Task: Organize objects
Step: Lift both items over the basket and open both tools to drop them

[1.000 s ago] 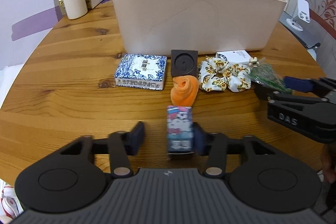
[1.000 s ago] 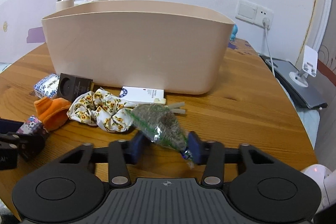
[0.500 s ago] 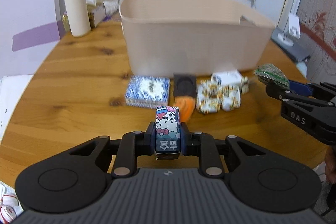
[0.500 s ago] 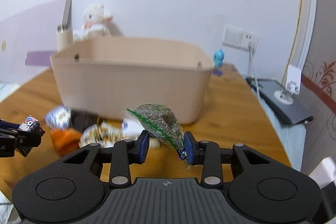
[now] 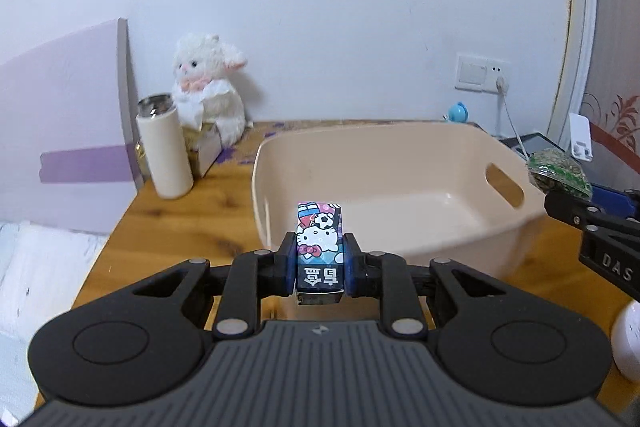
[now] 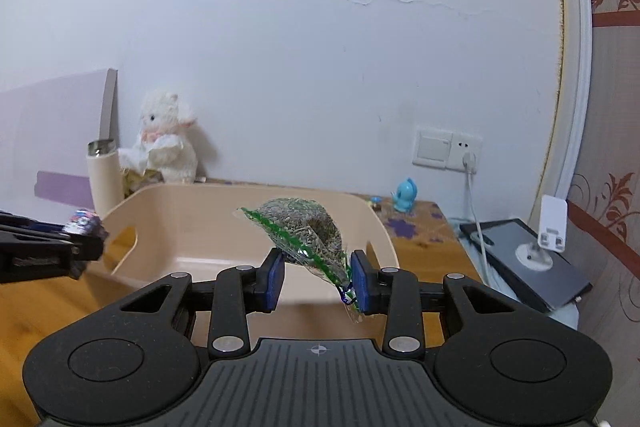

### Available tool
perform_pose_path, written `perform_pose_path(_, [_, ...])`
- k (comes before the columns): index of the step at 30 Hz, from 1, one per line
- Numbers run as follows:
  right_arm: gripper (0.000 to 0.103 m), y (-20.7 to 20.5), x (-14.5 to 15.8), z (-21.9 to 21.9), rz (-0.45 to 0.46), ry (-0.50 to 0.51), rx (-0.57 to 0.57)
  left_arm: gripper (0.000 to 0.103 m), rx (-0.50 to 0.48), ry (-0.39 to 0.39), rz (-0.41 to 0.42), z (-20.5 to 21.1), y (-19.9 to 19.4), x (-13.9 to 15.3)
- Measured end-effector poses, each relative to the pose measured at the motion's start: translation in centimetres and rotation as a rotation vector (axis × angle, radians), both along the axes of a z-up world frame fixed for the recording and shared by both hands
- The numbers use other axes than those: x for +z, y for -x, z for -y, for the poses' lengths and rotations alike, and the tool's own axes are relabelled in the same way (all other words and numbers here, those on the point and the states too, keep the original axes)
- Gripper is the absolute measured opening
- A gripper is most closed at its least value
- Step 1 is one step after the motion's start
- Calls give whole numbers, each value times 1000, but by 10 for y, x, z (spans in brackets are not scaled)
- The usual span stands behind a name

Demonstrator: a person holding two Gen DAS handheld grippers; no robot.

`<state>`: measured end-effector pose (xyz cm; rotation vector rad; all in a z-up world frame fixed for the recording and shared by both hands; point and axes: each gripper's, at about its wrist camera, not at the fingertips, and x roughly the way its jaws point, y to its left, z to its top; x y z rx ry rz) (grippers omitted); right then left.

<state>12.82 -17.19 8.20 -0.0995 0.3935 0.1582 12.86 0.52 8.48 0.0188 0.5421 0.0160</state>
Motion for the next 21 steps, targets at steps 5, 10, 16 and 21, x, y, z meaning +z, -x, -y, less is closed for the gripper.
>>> perform_pose_path(5, [34, -35, -9, -14, -49, 44, -4, 25, 4, -18, -17, 8, -46, -2])
perform_pose_path(10, [34, -58, -29, -24, -136, 68, -9, 25, -21, -72, -88, 20, -91, -23])
perform_pose_path(16, [48, -64, -40, -24, -189, 72, -22, 25, -61, -84, -200, 21, -116, -49])
perform_pose_path(21, [66, -51, -32, -21, -157, 72, -31, 57, -99, -73, -180, 18, -105, -44])
